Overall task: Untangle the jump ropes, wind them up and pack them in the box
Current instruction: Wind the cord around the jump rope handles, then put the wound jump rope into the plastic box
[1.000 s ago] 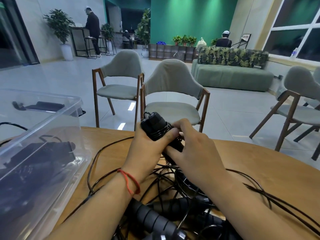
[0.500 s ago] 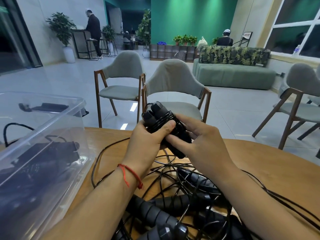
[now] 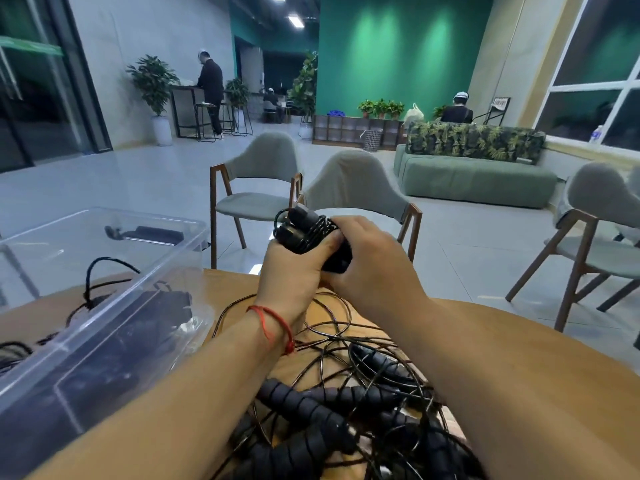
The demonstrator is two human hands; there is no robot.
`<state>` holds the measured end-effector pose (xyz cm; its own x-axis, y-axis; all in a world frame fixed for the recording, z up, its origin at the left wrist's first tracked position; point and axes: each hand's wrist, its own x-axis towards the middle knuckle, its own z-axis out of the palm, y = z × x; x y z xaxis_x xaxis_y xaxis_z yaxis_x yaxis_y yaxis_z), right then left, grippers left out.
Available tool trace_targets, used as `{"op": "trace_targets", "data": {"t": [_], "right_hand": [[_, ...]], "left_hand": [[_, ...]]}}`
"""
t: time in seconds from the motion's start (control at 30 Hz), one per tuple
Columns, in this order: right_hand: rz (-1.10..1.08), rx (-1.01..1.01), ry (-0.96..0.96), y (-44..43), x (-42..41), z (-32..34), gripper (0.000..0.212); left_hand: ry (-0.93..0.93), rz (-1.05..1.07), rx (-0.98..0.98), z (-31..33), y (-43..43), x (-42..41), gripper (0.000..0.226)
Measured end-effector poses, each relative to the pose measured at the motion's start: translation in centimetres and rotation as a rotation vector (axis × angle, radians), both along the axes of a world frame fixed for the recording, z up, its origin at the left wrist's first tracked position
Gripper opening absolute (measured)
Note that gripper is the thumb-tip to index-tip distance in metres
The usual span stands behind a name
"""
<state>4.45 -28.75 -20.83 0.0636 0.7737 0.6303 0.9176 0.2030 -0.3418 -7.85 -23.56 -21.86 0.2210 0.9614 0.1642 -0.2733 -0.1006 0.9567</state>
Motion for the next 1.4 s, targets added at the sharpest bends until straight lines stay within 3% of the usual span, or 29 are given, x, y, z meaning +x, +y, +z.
{"op": "trace_targets", "data": {"t": [0.1, 0.23, 0.33, 0.43, 0.5, 0.7, 0.83, 0.97, 1.17, 1.4], "right_hand": [[0.014, 0.042, 0.003, -0.6, -1.0, 3.0, 0.073], [0.044, 0.092, -0.006, -2.0, -3.0, 6.5, 0.071], [0.048, 0.111, -0.040, -3.1, -5.2, 8.5, 0.076], [0.076, 0.091, -0.030, -3.9, -7.8, 10.0, 0.093], [0.116, 0.096, -0.014, -4.1, -9.5, 10.7, 0.088], [0.208, 0.037, 0.001, -2.5, -16.4, 12.5, 0.085], [0.233, -0.059, -0.007, 0.1, -20.5, 12.5, 0.085], [0.245, -0.243, -0.035, 3.4, -23.7, 11.3, 0.084], [0.204, -0.455, -0.264, 9.2, -27.1, 8.2, 0.084], [0.066, -0.590, -0.481, 13.4, -27.7, 5.8, 0.086]], "left_hand": [[-0.053, 0.008, -0.001, 3.0, -1.2, -1.1, 0.024], [-0.063, 0.022, 0.040, 5.8, -3.1, -3.5, 0.040], [-0.039, 0.019, 0.071, 7.1, -4.6, -6.3, 0.034], [0.038, 0.023, 0.081, 8.1, -6.0, -9.9, 0.043], [0.090, 0.001, 0.101, 8.8, -6.4, -12.7, 0.039], [0.467, 0.118, 0.187, 11.0, -5.7, -23.6, 0.033], [0.869, 0.180, 0.237, 10.8, -3.5, -30.0, 0.031], [1.239, 0.201, 0.196, 8.7, -2.4, -34.0, 0.045], [1.315, 0.222, 0.196, 6.9, -2.0, -35.2, 0.040], [1.451, 0.106, 0.174, 6.9, -1.7, -35.3, 0.028]]}}
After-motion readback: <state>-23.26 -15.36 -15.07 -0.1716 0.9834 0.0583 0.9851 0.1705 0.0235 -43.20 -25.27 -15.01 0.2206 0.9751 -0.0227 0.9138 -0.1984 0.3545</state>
